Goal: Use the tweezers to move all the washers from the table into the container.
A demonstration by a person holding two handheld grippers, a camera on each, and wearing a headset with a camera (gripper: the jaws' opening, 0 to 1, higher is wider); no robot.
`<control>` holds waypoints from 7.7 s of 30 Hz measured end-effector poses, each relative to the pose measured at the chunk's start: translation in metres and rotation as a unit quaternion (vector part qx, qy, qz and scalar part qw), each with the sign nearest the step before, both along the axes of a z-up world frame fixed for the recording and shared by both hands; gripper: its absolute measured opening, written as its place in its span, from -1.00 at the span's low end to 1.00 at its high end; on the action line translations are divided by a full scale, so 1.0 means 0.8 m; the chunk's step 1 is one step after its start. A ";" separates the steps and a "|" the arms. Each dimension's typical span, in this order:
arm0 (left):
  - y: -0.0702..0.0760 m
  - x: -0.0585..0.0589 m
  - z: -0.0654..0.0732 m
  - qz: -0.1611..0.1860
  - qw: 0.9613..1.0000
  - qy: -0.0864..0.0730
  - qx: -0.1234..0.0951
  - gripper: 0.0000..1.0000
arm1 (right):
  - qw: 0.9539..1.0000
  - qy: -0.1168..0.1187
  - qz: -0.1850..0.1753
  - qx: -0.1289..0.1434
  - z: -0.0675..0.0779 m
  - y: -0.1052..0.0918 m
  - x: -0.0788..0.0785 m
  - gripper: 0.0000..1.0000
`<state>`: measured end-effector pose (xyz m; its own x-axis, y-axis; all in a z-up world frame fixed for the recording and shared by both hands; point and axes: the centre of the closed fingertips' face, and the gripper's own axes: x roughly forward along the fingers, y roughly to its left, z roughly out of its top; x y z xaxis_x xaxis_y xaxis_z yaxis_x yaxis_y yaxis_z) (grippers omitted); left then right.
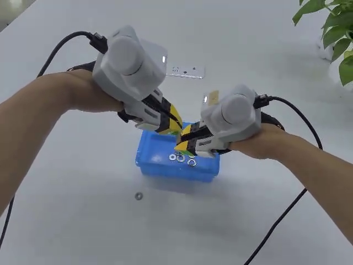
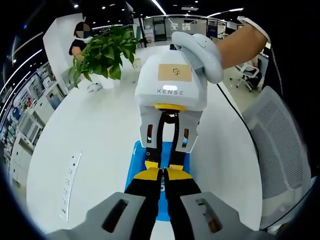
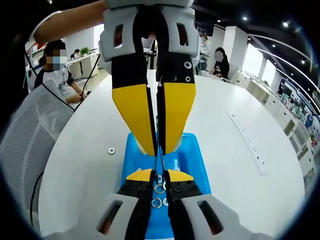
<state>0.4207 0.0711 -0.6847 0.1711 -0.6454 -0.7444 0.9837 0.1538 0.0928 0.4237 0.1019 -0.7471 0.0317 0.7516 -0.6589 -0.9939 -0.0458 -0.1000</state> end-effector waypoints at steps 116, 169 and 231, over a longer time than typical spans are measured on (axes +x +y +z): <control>0.073 -0.119 -0.043 0.032 0.998 0.048 0.034 -0.88 | 0.998 0.033 0.042 0.026 -0.042 0.077 -0.127 -0.77; 0.073 -0.119 -0.021 0.032 0.998 0.048 0.039 -0.88 | 0.998 0.042 0.028 0.024 -0.019 0.072 -0.127 -0.83; -0.004 -0.019 0.024 -0.016 1.000 -0.012 0.021 -0.88 | 1.000 0.008 -0.022 0.005 0.026 -0.008 -0.016 -0.82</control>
